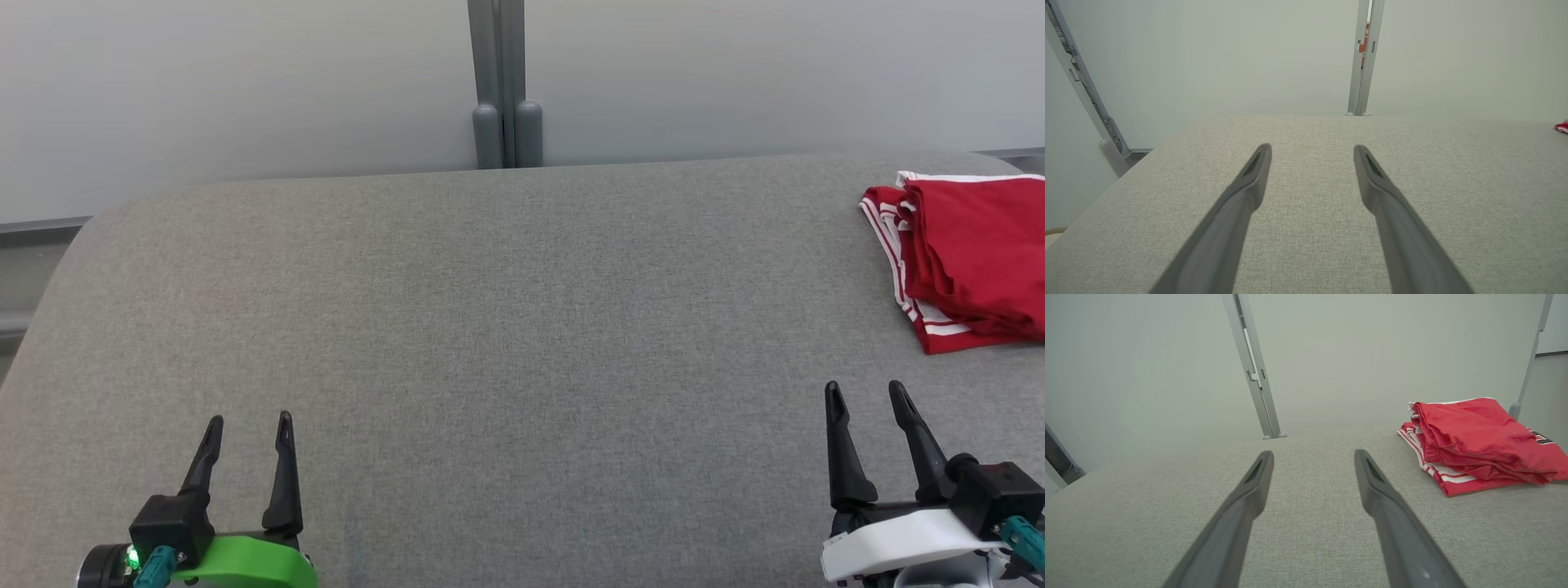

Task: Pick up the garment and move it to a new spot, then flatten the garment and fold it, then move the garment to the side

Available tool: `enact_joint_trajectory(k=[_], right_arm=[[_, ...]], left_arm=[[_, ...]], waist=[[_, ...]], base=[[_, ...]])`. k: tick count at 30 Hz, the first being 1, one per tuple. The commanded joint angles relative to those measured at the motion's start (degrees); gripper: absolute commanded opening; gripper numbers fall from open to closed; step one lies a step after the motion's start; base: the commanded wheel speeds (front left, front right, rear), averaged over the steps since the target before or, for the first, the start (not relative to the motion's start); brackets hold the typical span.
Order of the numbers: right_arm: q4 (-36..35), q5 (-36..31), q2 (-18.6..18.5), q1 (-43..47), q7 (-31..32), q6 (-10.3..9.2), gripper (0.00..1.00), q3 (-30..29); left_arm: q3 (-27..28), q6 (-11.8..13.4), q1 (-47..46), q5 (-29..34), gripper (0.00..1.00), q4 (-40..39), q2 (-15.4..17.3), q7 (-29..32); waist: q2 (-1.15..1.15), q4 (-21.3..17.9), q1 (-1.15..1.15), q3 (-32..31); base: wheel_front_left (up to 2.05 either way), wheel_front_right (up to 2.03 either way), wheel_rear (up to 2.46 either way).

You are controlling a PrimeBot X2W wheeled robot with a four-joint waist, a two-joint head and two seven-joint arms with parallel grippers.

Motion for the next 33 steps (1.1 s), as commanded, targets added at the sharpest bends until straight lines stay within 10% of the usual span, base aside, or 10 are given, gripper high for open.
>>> enact_joint_trajectory(k=[1, 6, 7, 33], right_arm=[[-0.14, -0.39, 0.08, 0.43, -0.24, -0.11, 1.0, 0.05], [0.13, -0.21, 0.06, 0.29, -0.24, -0.11, 1.0, 0.32], [0.3, 0.03, 0.06, 0.04, 0.0, 0.01, 0.0, 0.32], [4.87, 22.33, -0.14, -2.76, 4.98, -0.01, 0.0, 0.12]], left_arm=[[0.08, -0.27, 0.27, -0.52, 1.0, 0.15, -0.02, 0.01], [0.43, -0.36, 0.55, -1.86, 1.0, -0.2, -0.09, 0.01], [0.13, -0.25, 0.0, -1.24, 0.0, 0.15, -0.18, 0.0], [1.29, -0.46, -1.36, -23.61, 0.0, 2.02, -0.73, 5.88]], waist=[[0.0, 0.02, 0.0, -0.04], [0.0, -0.06, 0.0, -0.17], [0.0, -0.06, 0.0, -0.17], [0.0, -0.13, 0.0, -0.05]], base=[[0.0, 0.0, 0.0], [0.0, 0.0, 0.0], [0.0, 0.0, 0.0], [0.0, 0.0, 0.0]])
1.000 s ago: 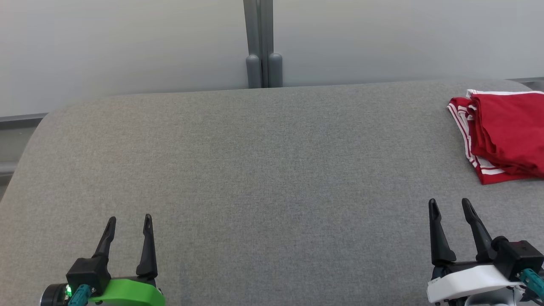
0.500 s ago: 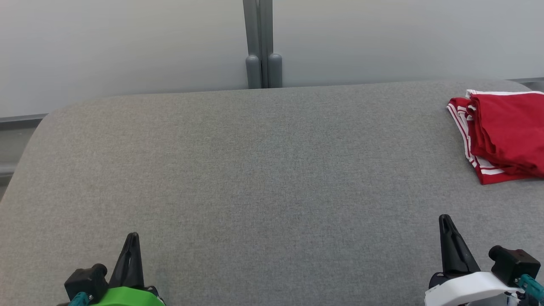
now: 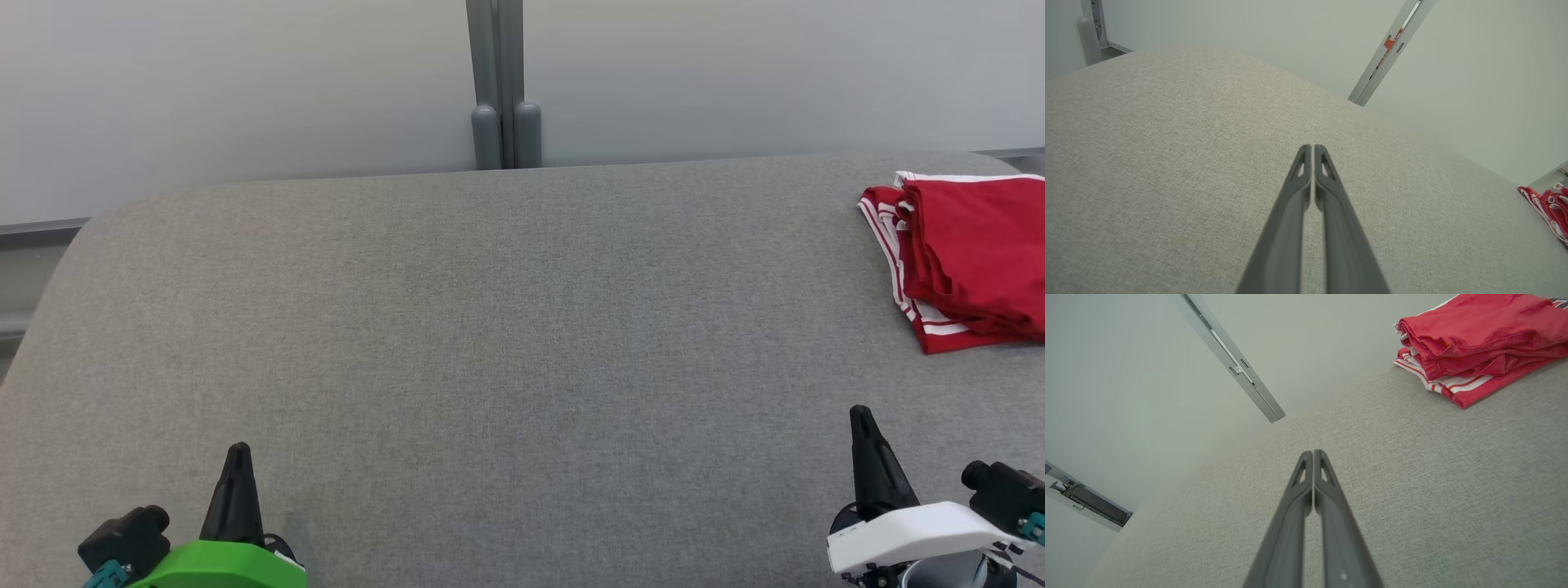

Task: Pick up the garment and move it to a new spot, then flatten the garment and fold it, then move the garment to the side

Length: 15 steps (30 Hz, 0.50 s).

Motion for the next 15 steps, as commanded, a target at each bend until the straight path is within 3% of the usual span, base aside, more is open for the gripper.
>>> enact_joint_trajectory(k=[1, 15], right_arm=[[-0.4, 2.47, -0.4, -1.63, 0.48, -0.02, 0.0, -0.28], [0.72, 13.99, -0.53, -3.39, 3.26, -0.03, 0.0, -0.74]], left_arm=[[0.34, -0.2, -1.92, -2.58, 0.0, -0.98, 0.25, 0.48], [0.99, -0.32, -3.01, -14.45, 0.0, -1.51, 0.28, 3.55]], waist=[[0.0, 0.0, 0.0, 0.01], [0.0, -0.05, 0.0, 0.09]], base=[[0.0, 0.0, 0.0], [0.0, 0.0, 0.0]])
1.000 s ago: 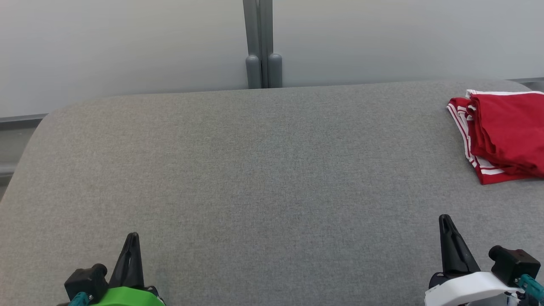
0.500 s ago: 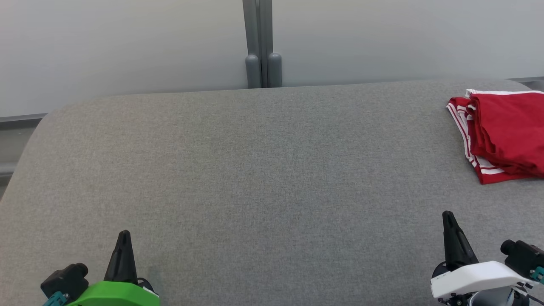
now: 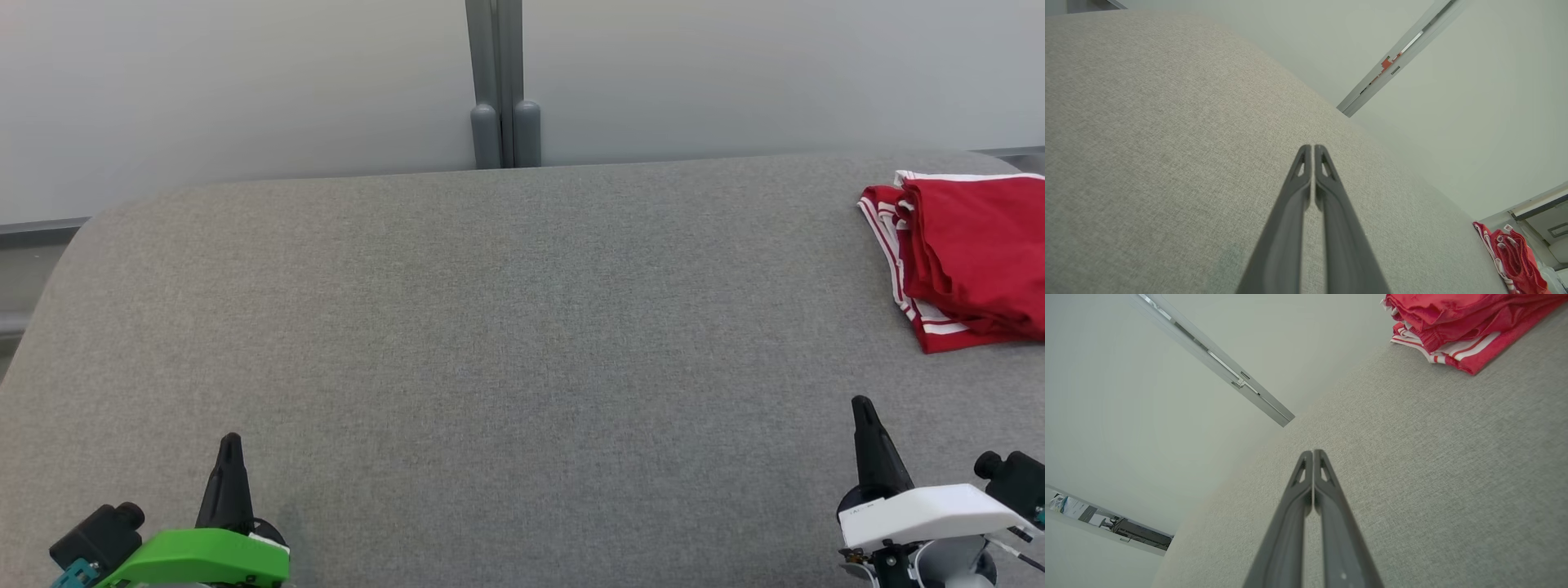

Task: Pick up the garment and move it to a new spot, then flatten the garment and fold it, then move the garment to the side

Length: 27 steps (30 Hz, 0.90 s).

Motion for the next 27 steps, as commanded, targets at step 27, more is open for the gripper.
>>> enact_joint_trajectory(k=[27], right_arm=[[1.39, 19.17, -0.32, -4.16, 4.88, -0.03, 0.0, -1.29]], left_arm=[[1.38, -0.43, -3.42, -19.98, 0.0, -1.66, 0.34, 5.11]], waist=[[0.0, -0.09, 0.0, 0.15]], base=[[0.0, 0.0, 0.0]])
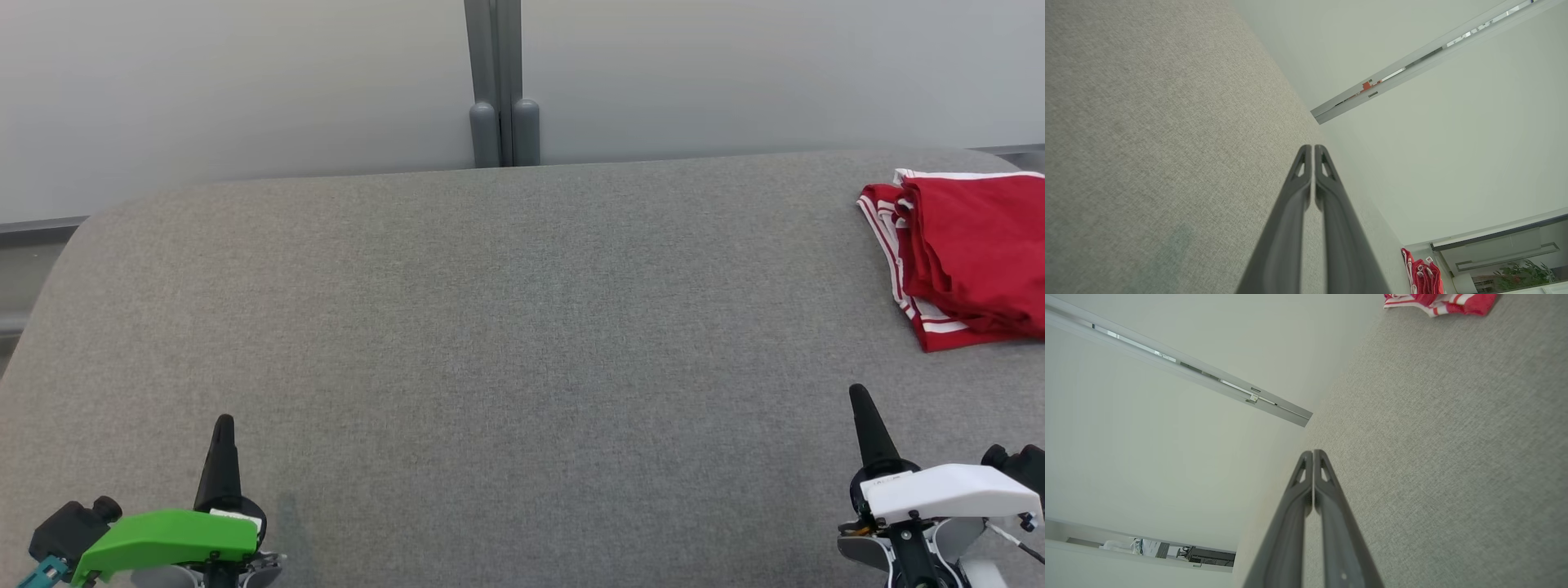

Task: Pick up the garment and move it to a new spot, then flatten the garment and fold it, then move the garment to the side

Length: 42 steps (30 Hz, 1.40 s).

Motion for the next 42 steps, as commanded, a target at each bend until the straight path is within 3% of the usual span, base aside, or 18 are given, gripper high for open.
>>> enact_joint_trajectory(k=[1, 42], right_arm=[[-0.27, 1.62, -0.26, -1.41, 0.48, -0.03, 0.0, -0.28], [1.92, 21.23, 0.22, -4.49, 6.1, -0.03, 0.0, -1.93]], left_arm=[[0.27, -0.28, -1.56, -1.82, 0.0, -0.7, 0.33, 0.29], [1.51, -0.57, -3.42, -22.82, 0.0, -1.49, 0.41, 5.8]], waist=[[0.0, 0.0, 0.0, 0.01], [0.0, -0.14, 0.0, 0.23]], base=[[0.0, 0.0, 0.0], [0.0, 0.0, 0.0]])
